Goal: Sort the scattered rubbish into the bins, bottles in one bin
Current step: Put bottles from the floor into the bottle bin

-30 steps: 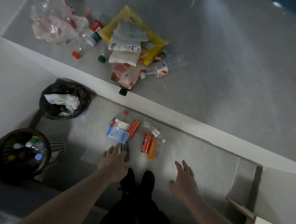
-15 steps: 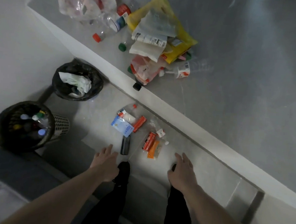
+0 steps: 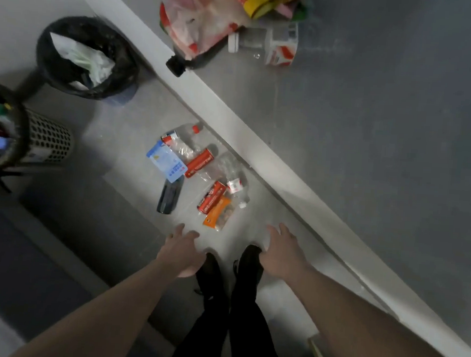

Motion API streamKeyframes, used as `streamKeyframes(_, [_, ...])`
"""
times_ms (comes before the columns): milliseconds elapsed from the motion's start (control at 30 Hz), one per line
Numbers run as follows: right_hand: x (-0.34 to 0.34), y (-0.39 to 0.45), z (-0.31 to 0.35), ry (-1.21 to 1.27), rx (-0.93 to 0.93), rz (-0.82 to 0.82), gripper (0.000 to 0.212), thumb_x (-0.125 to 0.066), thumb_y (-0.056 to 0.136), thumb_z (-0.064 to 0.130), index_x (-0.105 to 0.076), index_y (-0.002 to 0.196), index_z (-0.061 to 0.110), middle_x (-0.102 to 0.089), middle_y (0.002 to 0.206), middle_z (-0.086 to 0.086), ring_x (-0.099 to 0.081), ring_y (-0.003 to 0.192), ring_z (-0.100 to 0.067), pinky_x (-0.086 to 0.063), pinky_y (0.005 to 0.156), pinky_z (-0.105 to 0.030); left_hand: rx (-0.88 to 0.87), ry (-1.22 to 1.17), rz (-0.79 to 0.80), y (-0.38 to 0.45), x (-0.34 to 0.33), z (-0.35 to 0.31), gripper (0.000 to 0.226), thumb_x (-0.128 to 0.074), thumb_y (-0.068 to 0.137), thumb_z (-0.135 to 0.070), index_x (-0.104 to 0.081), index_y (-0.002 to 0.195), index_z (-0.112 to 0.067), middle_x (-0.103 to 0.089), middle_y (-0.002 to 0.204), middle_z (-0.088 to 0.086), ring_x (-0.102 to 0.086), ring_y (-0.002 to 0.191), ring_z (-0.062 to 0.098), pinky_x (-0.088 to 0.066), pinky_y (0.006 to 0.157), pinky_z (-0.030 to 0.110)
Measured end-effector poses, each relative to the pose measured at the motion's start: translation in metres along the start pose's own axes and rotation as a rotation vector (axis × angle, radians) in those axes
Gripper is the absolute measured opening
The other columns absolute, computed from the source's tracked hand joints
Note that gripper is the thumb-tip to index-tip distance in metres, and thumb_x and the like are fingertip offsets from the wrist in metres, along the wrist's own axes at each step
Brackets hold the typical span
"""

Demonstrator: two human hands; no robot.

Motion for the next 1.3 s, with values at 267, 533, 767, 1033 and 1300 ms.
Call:
streamKeyframes(267, [-0.047, 0.137, 0.001, -0.102, 0.03, -0.015, 0.073, -0.058, 0.094, 0.032, -0.022, 0.157, 0.036, -0.008, 0.167, -0.005, -0.019, 0.15, -0.034, -0.031, 0.118, -0.044, 0.04, -0.122, -0.029, 0.131, -0.059, 0.005, 0.062, -0.058, 0.091, -0.044, -0.038, 0.15, -0.039, -0.009, 0.165, 0.005, -0.018, 0.149, 0.035, -0.034, 0.114, 0.049])
streamKeyframes(533, [-0.095, 0.289, 0.023, 0.243, -0.056, -0.157, 0.079, -0.07, 0.086, 0.039, -0.026, 0.149, 0.019, -0.044, 0.143, -0.012, -0.052, 0.127, -0.037, -0.047, 0.105, -0.046, 0.166, -0.369, -0.065, 0.263, -0.119, 0.031, 0.06, -0.074, 0.074, -0.045, -0.052, 0.128, -0.027, -0.042, 0.141, 0.005, -0.049, 0.124, 0.029, -0.048, 0.1, 0.042])
streamKeyframes(767, [-0.129, 0.355, 0.009, 0.243, -0.131, -0.229, 0.053, -0.067, 0.09, 0.033, -0.044, 0.134, 0.013, -0.059, 0.134, -0.014, -0.058, 0.122, -0.039, -0.049, 0.099, -0.041, 0.329, -0.654, -0.288, 0.32, -0.154, 0.026, 0.044, -0.069, 0.081, -0.049, -0.055, 0.115, -0.026, -0.06, 0.091, -0.006, -0.06, 0.079, 0.018, -0.05, 0.065, 0.03])
streamKeyframes(1033, [-0.126, 0.286, -0.033, 0.358, -0.203, -0.264, 0.031, -0.059, 0.089, 0.031, -0.065, 0.116, 0.015, -0.067, 0.121, -0.012, -0.062, 0.114, -0.034, -0.047, 0.09, -0.034, -0.002, -0.254, -0.382, 0.264, -0.145, 0.033, 0.023, -0.064, 0.077, -0.038, -0.07, 0.096, -0.025, -0.057, 0.111, -0.01, -0.054, 0.099, 0.016, -0.05, 0.078, 0.033])
streamKeyframes(1300, [-0.087, 0.216, -0.053, 0.255, -0.115, -0.409, 0.011, -0.056, 0.092, 0.031, -0.056, 0.086, 0.023, -0.062, 0.08, -0.003, -0.06, 0.082, -0.032, -0.044, 0.067, -0.035, -0.167, -0.145, -0.485, 0.246, -0.09, 0.029, 0.017, -0.071, 0.085, -0.04, -0.075, 0.101, -0.036, -0.04, 0.15, -0.003, -0.033, 0.135, 0.023, -0.037, 0.111, 0.04])
Point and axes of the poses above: each hand's wrist, its own y-axis towards the middle knuckle, its own x-axis out of the back of the hand, z = x × y, the point moved 2 cm from there along y, towards the middle knuckle
